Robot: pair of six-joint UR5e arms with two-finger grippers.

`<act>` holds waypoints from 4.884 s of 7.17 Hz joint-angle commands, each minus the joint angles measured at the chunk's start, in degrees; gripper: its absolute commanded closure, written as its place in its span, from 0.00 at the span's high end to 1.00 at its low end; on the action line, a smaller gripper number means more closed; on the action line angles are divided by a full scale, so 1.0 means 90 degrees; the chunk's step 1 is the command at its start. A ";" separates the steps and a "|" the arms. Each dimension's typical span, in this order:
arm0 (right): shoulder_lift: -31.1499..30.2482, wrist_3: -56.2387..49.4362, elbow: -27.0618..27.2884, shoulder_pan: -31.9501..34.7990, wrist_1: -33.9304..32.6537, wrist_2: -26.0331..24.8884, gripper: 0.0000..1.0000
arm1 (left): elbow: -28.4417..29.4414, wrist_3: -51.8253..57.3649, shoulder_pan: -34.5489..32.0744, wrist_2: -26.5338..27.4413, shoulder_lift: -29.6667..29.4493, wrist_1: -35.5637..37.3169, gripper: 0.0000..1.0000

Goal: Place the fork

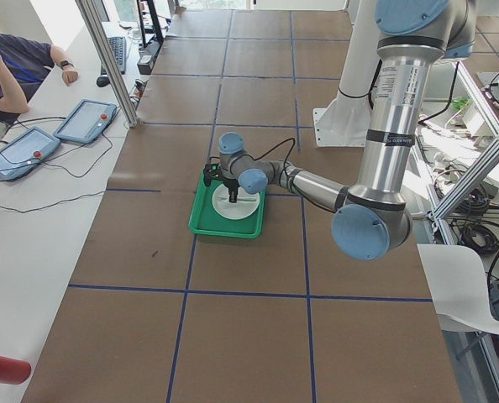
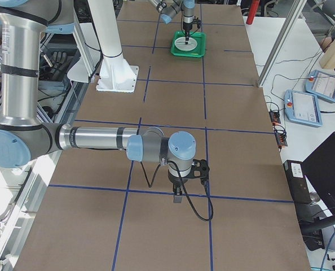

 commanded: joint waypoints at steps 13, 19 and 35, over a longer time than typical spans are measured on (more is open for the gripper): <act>0.0000 -0.0007 0.0000 0.0000 0.0000 0.0000 1.00 | 0.0229 0.1835 -0.0989 -0.0088 0.0558 -0.0342 1.00; 0.0000 -0.0007 0.0000 0.0000 0.0000 0.0000 1.00 | -0.0309 0.5948 -0.3262 -0.0674 0.0508 0.1267 1.00; 0.0000 0.0003 0.0000 0.0000 0.0000 0.0000 1.00 | 0.0512 0.7236 -0.4887 -0.1680 0.0899 0.3096 1.00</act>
